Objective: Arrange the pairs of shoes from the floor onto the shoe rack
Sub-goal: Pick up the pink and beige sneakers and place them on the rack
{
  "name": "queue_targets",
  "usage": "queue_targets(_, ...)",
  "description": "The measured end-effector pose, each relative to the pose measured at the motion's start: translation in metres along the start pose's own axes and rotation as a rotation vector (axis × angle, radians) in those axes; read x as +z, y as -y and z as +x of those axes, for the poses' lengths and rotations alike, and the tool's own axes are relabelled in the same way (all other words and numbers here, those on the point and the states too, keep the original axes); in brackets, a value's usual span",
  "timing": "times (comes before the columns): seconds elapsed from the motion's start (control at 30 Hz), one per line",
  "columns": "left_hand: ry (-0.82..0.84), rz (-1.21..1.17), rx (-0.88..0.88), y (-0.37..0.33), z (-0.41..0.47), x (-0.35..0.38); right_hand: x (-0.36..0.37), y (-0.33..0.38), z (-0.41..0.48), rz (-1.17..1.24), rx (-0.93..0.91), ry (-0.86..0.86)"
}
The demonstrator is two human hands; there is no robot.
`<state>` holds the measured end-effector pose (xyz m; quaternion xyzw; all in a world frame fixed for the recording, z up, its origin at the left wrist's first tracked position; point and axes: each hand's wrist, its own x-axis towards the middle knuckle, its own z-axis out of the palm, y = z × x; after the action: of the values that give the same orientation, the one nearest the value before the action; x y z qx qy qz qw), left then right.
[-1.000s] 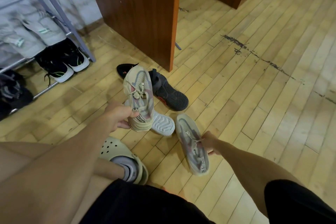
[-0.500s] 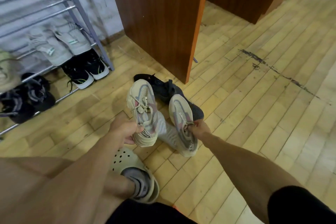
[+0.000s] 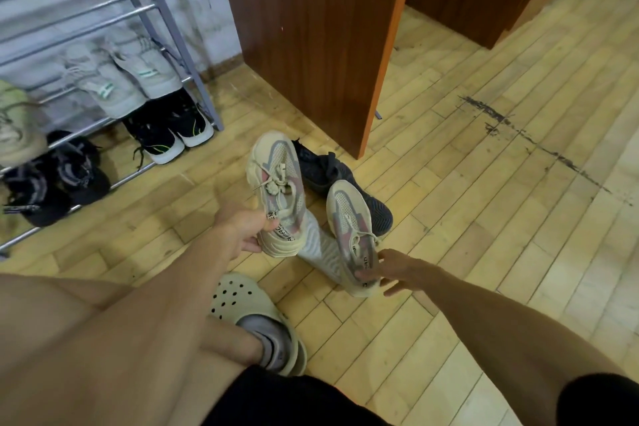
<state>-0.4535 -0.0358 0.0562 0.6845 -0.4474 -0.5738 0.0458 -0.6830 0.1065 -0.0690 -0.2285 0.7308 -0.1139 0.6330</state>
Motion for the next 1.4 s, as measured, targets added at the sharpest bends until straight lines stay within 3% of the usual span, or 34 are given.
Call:
queue_targets(0.17, -0.018, -0.036, 0.013, 0.002, -0.007, -0.01, 0.015, 0.007, 0.009, -0.107, 0.005, -0.245)
queue_targets(0.33, -0.066, -0.113, 0.021, 0.006, -0.011, -0.027, -0.003, 0.009, -0.008, 0.004, -0.01, -0.215)
queue_targets(0.5, -0.114, -0.253, 0.028, 0.001, -0.008, -0.046, -0.018, 0.034, -0.033, 0.004, -0.165, -0.162)
queue_targets(0.83, -0.192, -0.478, 0.099, -0.018, -0.017, -0.112, 0.027, 0.208, -0.04, 0.053, -0.474, 0.025)
queue_targets(1.07, -0.382, -0.382, 0.137, -0.026, -0.003, -0.21, 0.078, 0.332, -0.033, 0.091, -0.612, 0.103)
queue_targets(1.4, -0.454, -0.402, 0.282, -0.068, 0.025, -0.285, 0.104, 0.454, -0.012, 0.09, -0.724, 0.021)
